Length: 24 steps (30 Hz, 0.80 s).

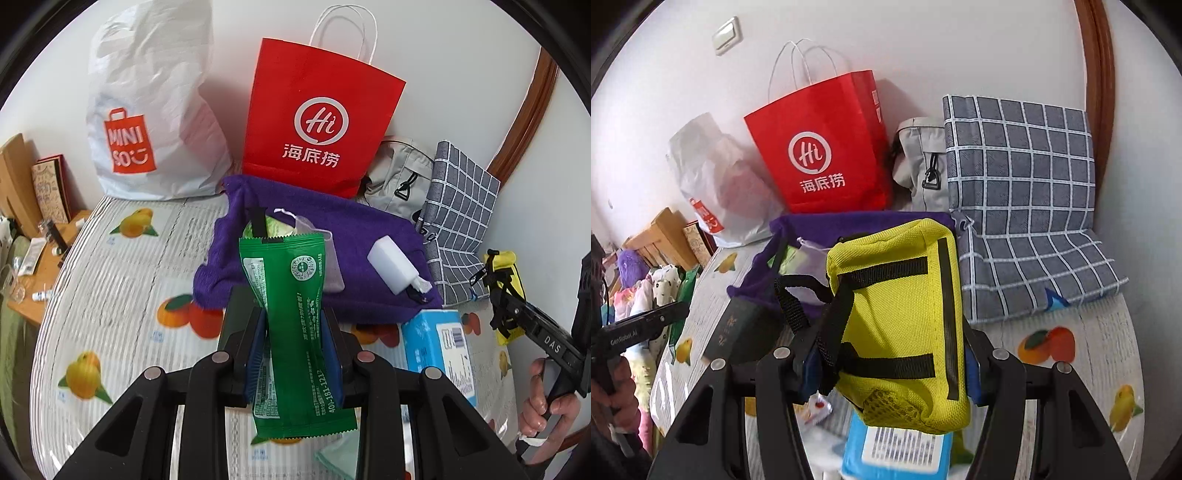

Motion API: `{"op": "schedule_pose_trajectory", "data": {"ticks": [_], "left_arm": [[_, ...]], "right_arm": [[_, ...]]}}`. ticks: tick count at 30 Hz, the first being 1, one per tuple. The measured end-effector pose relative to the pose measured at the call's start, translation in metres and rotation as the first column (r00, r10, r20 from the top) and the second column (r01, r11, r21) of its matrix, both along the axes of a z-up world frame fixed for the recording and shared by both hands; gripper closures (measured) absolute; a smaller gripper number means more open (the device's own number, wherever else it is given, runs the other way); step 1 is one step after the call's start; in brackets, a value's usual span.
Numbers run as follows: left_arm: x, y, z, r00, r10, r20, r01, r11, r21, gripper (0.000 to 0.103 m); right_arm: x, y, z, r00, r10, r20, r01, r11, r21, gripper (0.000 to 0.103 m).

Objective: Organize soft objects
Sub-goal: 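Carry the yellow pouch and green packet with both tools toward the purple towel, then lower the pouch and packet onto the purple towel and open both tools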

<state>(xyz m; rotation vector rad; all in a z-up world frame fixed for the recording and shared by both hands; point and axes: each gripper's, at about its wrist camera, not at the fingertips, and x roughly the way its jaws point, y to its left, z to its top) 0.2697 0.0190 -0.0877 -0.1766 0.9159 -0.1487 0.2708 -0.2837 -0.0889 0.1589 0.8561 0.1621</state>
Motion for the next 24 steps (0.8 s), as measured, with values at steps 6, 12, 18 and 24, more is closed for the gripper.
{"op": "schedule_pose_trajectory", "data": {"ticks": [6,12,18,24], "left_arm": [[0.029,-0.003,-0.009,1.000,-0.001,-0.013,0.001,1.000,0.012,0.075],[0.061,-0.007,-0.016,1.000,-0.008,-0.021,0.008,0.999,0.042,0.075],[0.093,-0.010,-0.022,0.999,-0.008,-0.035,0.009,1.000,0.013,0.075],[0.123,-0.018,-0.024,0.999,-0.025,-0.039,0.026,0.999,0.030,0.074]], "right_arm": [[0.030,-0.003,-0.006,1.000,0.015,-0.010,-0.014,0.999,0.031,0.044],[0.063,-0.002,-0.009,1.000,0.006,-0.011,-0.006,1.000,0.027,0.043],[0.099,0.002,-0.018,0.999,0.018,-0.038,-0.018,1.000,0.009,0.043],[0.131,0.006,-0.021,0.998,0.036,-0.053,-0.036,0.999,0.001,0.042]]}}
